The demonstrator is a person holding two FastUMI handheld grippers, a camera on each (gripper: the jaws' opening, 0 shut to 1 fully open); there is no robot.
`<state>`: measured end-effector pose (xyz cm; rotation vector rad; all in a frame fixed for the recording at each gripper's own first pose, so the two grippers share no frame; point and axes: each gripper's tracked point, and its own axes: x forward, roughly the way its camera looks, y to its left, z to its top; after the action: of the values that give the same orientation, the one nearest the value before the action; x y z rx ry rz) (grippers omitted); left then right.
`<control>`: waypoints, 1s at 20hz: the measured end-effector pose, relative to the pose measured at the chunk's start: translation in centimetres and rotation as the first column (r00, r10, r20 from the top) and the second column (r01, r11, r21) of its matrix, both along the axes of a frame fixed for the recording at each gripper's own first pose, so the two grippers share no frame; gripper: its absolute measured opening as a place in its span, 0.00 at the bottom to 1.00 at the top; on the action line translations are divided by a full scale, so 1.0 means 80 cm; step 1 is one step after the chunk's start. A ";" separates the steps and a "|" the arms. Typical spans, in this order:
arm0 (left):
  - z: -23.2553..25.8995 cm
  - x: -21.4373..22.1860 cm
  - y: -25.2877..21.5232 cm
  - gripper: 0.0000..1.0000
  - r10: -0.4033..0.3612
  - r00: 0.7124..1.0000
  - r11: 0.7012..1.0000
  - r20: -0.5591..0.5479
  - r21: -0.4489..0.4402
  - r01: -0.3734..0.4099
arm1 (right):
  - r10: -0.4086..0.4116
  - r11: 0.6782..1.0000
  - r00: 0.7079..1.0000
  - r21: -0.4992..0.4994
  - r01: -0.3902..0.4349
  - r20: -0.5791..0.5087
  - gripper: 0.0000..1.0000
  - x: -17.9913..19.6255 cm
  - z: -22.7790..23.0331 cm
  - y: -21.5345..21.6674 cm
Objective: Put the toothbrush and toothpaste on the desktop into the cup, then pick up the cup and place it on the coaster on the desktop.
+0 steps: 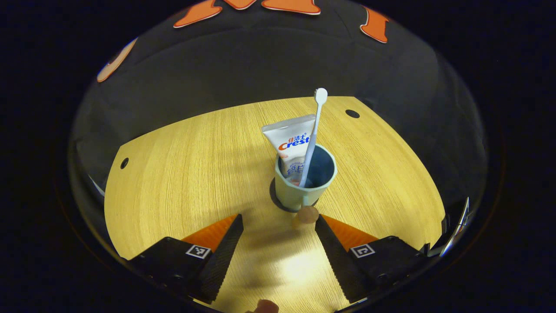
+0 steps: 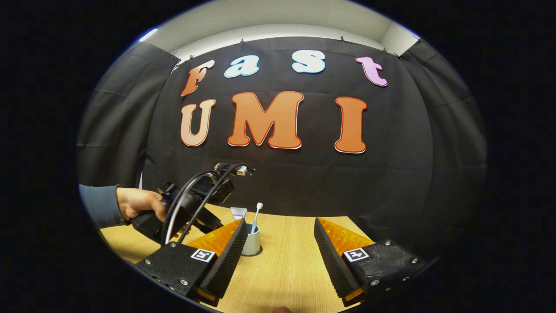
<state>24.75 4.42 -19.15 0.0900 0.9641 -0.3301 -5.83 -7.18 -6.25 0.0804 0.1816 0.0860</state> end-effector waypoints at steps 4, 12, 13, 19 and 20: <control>0.053 -0.008 0.029 1.00 0.014 0.982 1.000 0.190 0.017 -0.017 | 0.000 1.000 1.000 0.004 0.000 0.014 0.92 0.015 0.004 0.017; 0.160 -0.050 0.137 1.00 0.105 0.816 0.987 0.568 0.042 -0.156 | 0.023 1.000 0.996 0.002 -0.024 0.088 0.94 0.036 0.032 0.064; 0.172 -0.058 0.153 0.99 0.126 0.797 0.982 0.591 0.042 -0.187 | 0.024 1.000 0.994 -0.001 -0.024 0.103 0.94 0.038 0.040 0.068; 0.223 -0.093 0.203 0.99 0.223 0.691 0.965 0.688 -0.057 -0.256 | 0.016 1.000 0.988 -0.014 -0.014 0.155 0.92 0.041 0.075 0.085; 0.235 -0.098 0.208 0.99 0.234 0.666 0.963 0.708 -0.072 -0.261 | 0.011 1.000 0.988 -0.013 -0.009 0.157 0.92 0.041 0.079 0.086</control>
<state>16.89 21.07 -0.36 0.1069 0.1878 -0.0018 -2.51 -0.29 0.05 0.0601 0.0249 0.1008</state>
